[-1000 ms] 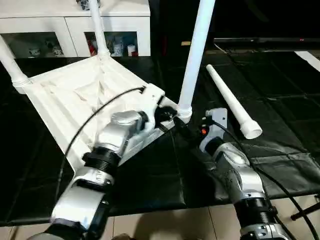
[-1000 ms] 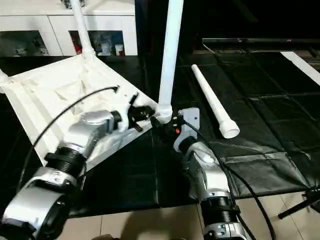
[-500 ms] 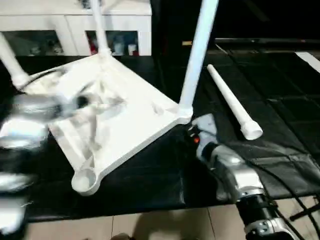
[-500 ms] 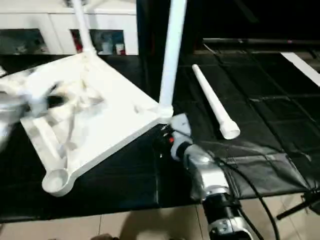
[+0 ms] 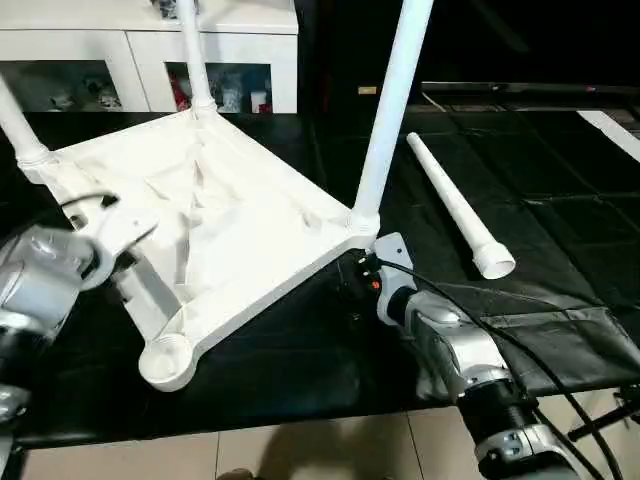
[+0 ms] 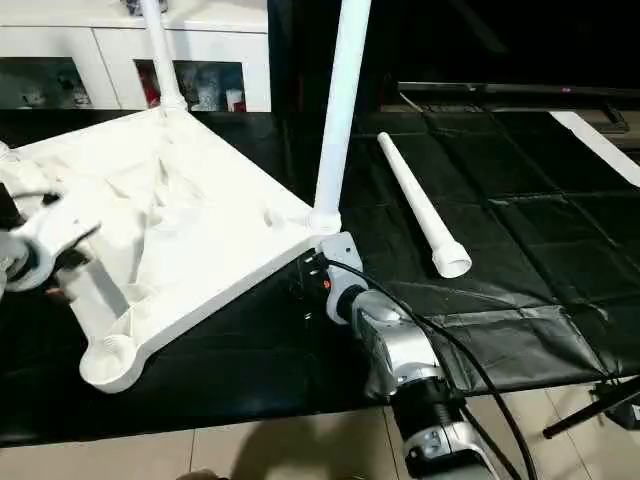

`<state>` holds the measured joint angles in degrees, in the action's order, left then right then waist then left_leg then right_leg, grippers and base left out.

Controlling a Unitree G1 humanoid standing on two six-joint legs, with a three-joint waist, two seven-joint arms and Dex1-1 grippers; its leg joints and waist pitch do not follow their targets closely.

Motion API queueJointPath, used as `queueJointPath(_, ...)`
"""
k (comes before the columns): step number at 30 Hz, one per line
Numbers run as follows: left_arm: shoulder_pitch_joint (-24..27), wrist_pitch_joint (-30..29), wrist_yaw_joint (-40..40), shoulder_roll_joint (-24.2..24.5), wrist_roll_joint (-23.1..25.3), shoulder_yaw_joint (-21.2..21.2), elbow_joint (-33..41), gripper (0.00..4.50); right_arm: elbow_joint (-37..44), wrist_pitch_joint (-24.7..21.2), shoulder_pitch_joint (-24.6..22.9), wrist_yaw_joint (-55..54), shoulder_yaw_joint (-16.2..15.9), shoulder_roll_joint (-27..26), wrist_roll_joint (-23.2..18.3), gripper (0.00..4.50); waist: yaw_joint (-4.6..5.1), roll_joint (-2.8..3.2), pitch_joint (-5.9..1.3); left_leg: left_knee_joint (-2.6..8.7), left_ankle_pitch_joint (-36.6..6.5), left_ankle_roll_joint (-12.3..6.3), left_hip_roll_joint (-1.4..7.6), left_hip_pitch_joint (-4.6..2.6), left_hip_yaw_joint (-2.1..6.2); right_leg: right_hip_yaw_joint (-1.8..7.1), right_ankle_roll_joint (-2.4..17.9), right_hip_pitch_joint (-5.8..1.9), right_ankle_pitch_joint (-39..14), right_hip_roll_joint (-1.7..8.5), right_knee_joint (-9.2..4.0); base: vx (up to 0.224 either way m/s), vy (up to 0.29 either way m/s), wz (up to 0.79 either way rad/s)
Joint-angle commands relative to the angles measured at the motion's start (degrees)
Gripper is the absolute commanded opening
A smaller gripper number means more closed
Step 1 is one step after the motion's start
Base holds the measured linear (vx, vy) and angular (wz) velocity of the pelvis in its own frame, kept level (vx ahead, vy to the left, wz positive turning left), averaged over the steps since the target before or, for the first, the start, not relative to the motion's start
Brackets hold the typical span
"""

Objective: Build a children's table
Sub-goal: Rotate table base

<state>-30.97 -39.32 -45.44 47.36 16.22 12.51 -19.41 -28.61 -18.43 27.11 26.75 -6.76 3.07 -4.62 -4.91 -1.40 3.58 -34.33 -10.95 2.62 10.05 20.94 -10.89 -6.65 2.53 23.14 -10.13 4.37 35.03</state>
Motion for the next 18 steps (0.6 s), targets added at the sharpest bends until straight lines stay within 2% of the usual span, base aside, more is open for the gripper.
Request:
queueJointPath(1,0.17,-0.83,-0.10,1.16,1.22,1.02,1.85,0.03,-1.44,-0.04,1.09,0.35,-1.37,0.40,1.40,4.50,0.12,1.19,-3.86,4.59,-10.36,1.58,3.89,-1.13,2.01,4.72,9.76,-2.91,-11.88,5.68,-3.98,0.000,0.000,0.00)
queueJointPath(5,0.89,-0.96,-2.61,1.04,-0.85,1.39,2.87,0.03,-4.86,0.24,2.53,0.79,-2.63,0.23,2.79,4.50,0.03,1.24,-3.80,4.57,-11.30,2.00,3.92,-1.29,2.01,4.71,10.18,-2.75,-13.09,5.75,-4.16,0.000,0.000,0.00)
queueJointPath(7,2.24,-0.98,-6.07,0.82,-1.99,2.90,5.22,0.03,-7.22,1.19,3.65,0.02,-2.43,-0.13,3.14,4.50,0.06,1.21,-3.72,4.70,-11.72,2.37,4.07,-1.17,2.11,4.73,10.26,-2.80,-13.31,5.81,-4.08,0.000,0.000,0.00)
queueJointPath(8,2.56,-0.86,-6.92,0.91,-1.99,3.47,5.75,0.03,-7.83,1.49,3.97,-0.24,-2.34,-0.23,3.20,4.50,-0.06,1.23,-3.78,4.68,-11.88,2.46,4.05,-1.39,2.05,4.73,10.20,-2.68,-13.40,5.78,-4.14,0.000,0.000,0.00)
queueJointPath(10,4.43,0.68,-13.96,0.89,-3.51,7.59,9.06,0.03,-12.30,3.44,6.62,-2.14,-1.18,-1.09,3.09,4.50,0.09,1.15,-3.70,4.77,-12.00,2.48,3.96,-1.15,2.11,4.84,10.20,-2.88,-13.96,5.85,-4.11,0.000,0.000,0.00)
queueJointPath(11,4.43,0.68,-13.96,0.89,-3.51,7.59,9.06,0.03,-12.30,3.44,6.62,-2.14,-1.18,-1.09,3.09,4.50,0.07,0.93,-3.79,4.64,-11.86,2.50,4.00,-1.22,2.05,4.91,10.31,-2.80,-14.06,6.12,-4.13,0.000,0.000,0.00)
queueJointPath(12,4.67,0.32,-14.87,0.58,-4.20,7.88,9.72,0.03,-12.84,3.65,6.97,-2.38,-1.06,-1.21,3.08,4.50,0.06,1.08,-3.81,4.63,-11.69,2.60,4.00,-1.21,2.02,4.94,10.53,-2.87,-13.90,5.99,-4.04,0.000,0.000,0.00)
queueJointPath(13,5.84,1.10,-18.81,0.54,-6.16,10.00,12.51,0.03,-14.32,4.31,8.08,-2.99,-0.82,-1.59,3.13,4.50,0.02,1.07,-3.72,4.64,-11.50,2.43,3.91,-1.26,1.98,4.92,10.65,-2.77,-13.58,5.91,-4.10,0.000,0.000,0.00)
queueJointPath(18,7.48,0.63,-23.90,0.96,-9.22,12.78,17.52,0.03,-16.43,5.12,9.61,-3.74,-0.23,-2.10,2.78,4.50,0.25,1.02,-3.55,4.78,-12.80,2.74,3.88,-1.32,1.97,4.91,10.04,-2.78,-15.49,5.66,-4.05,0.000,0.000,0.00)
